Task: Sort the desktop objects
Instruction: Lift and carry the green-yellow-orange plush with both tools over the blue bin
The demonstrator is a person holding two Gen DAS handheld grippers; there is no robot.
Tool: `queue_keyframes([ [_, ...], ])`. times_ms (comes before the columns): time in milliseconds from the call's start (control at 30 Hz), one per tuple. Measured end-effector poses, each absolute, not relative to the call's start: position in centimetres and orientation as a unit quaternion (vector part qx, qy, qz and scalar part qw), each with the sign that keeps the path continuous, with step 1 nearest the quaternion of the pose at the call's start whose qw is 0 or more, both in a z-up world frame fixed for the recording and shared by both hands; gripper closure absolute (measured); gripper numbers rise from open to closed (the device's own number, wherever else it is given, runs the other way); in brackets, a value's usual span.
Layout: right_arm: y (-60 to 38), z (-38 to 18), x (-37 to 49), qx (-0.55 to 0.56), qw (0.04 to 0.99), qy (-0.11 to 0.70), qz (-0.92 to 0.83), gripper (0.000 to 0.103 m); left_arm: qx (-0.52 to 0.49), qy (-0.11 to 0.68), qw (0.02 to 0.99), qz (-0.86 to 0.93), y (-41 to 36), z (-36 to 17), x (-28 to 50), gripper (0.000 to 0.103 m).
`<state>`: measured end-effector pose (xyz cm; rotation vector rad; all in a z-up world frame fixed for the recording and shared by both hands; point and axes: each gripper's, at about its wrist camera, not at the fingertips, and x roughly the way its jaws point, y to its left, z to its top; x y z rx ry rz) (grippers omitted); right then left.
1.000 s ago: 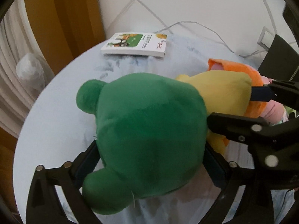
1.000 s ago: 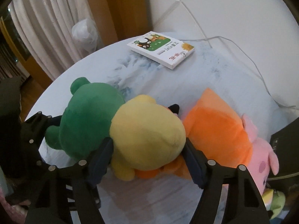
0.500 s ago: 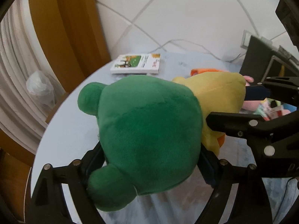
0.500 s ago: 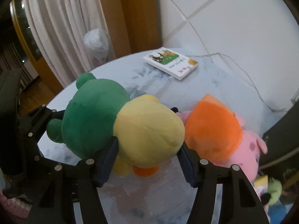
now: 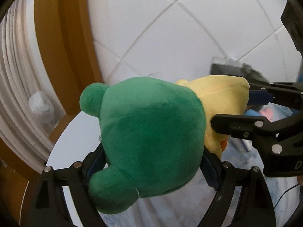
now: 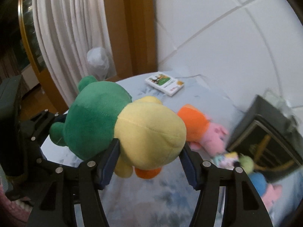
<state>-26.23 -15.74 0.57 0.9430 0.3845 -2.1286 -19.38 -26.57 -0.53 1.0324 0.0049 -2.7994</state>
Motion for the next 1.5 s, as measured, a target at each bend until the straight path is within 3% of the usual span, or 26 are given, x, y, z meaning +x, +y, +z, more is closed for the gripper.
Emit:
queue_keyframes([
  [567,1.9,10.6,-14.6,0.298,0.244,0.089,-0.919,0.041,0.251,-0.056,-0.072,-0.964,-10.5,8.7,-12.0,0.015],
  [1500,30.8,16.4,0.2,0.228,0.000,0.010,-0.974,0.041,0.165,-0.138,-0.303,-0.928,18.6,15.4,-3.9,0.015],
])
